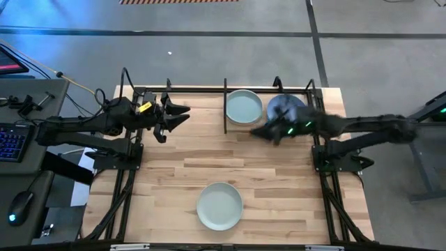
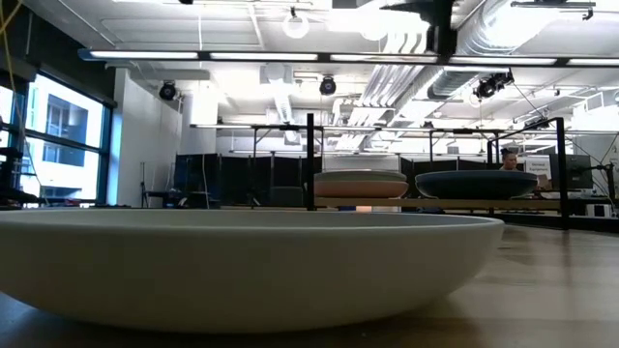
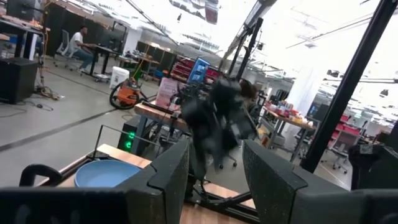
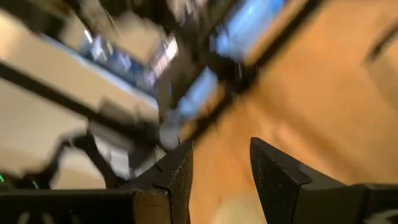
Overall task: Place and stack plates onto a shelf
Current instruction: Stack the gray plate on top of the blue plate on the shelf
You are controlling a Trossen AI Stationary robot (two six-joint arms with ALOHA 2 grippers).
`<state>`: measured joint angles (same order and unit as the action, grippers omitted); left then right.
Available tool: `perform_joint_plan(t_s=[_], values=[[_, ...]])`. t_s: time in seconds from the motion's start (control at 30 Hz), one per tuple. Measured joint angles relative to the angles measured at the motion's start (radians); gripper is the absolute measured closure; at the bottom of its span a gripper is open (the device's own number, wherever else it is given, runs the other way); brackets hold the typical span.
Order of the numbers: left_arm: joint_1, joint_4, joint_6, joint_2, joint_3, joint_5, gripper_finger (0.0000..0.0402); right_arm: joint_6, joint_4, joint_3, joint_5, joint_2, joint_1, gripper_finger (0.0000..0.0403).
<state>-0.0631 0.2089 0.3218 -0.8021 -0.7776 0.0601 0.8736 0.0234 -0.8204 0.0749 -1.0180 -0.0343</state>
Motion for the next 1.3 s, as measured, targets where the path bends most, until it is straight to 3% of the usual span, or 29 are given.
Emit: perform_joint_plan(t_s=[0.23,0.33,0.47,0.67,0.8,1.3], values=[[0.0,-0.001,0.009,0.0,0.0,0.0,0.0259,0.212,-0.004,0.0,-0.01,-0.31,0.22,0.0263],[0.0,-0.001,0.009,0.0,0.0,0.0,0.0259,0.329,-0.014,-0.004,0.043,-0.415,0.277,0.0263],[0.0,-0.001,0.016,0.0,0.0,0.0,0.0259,0.356,-0.138,-0.099,0.088,-0.531,0.33,0.0263],[0.0,-0.001,0.017,0.0,0.0,-0.001,0.0259,0.264,-0.36,-0.296,0.105,-0.694,0.349,0.0263],[0.0,-0.001,0.036,0.0,0.0,-0.012,0.0259,0.224,-0.399,-0.372,0.105,-0.781,0.342,0.0263],[0.0,0.002,0.044,0.0,0.0,-0.027,0.0259,0.225,-0.408,-0.409,0.076,-0.913,0.343,0.0263]])
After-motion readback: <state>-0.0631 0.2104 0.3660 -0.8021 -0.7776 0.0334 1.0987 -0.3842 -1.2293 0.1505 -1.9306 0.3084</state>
